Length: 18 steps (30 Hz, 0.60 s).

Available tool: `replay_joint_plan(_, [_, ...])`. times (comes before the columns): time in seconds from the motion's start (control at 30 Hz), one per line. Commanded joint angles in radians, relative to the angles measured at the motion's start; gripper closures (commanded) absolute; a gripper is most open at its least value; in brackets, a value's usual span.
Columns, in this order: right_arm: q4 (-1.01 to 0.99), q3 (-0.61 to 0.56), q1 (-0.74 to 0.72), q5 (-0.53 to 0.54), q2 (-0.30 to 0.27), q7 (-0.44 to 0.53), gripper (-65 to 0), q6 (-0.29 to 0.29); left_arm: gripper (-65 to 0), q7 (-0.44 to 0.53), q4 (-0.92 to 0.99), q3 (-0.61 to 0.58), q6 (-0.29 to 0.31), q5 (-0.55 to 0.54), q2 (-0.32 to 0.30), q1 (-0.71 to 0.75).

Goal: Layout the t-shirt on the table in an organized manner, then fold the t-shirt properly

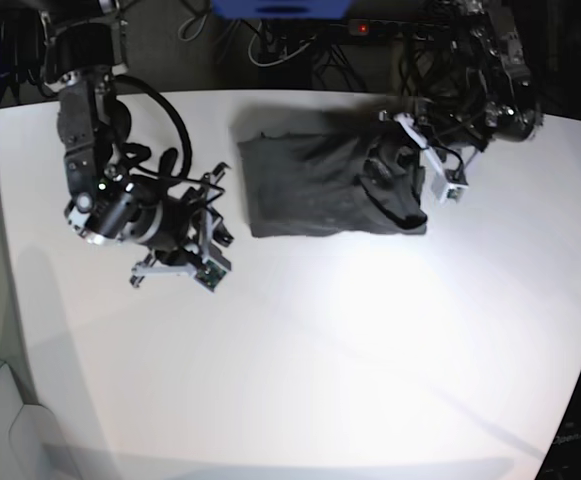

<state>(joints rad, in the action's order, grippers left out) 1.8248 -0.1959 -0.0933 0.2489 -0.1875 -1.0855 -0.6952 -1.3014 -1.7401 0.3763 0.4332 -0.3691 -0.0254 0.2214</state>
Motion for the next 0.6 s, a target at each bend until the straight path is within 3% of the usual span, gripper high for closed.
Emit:
replay_joint_plan(0.0, [0.0,0.003,-0.01,0.013,-0.004,0.017,-10.0,-0.003,-0.4,0.007,0.009,0.0,0.0,-0.012,-0.003,-0.026])
replay_joint_plan(0.13, [-0.098,0.002,-0.018,0.013,0.0,0.029,-10.0,-0.003,-0.4,0.065,0.101,-0.001,0.0,-0.012,-0.003,-0.092])
replay_joint_plan(0.27, [-0.187,0.0,-0.02,0.013,-0.005,0.13,-10.0,-0.003,-0.4,0.151,0.194,-0.009,0.0,-0.012,0.002,-0.132])
replay_joint_plan(0.57, [-0.455,0.0,-0.158,0.011,-0.025,0.222,-10.0,-0.003,-0.4,0.224,0.388,-0.009,0.0,-0.012,0.002,-0.274])
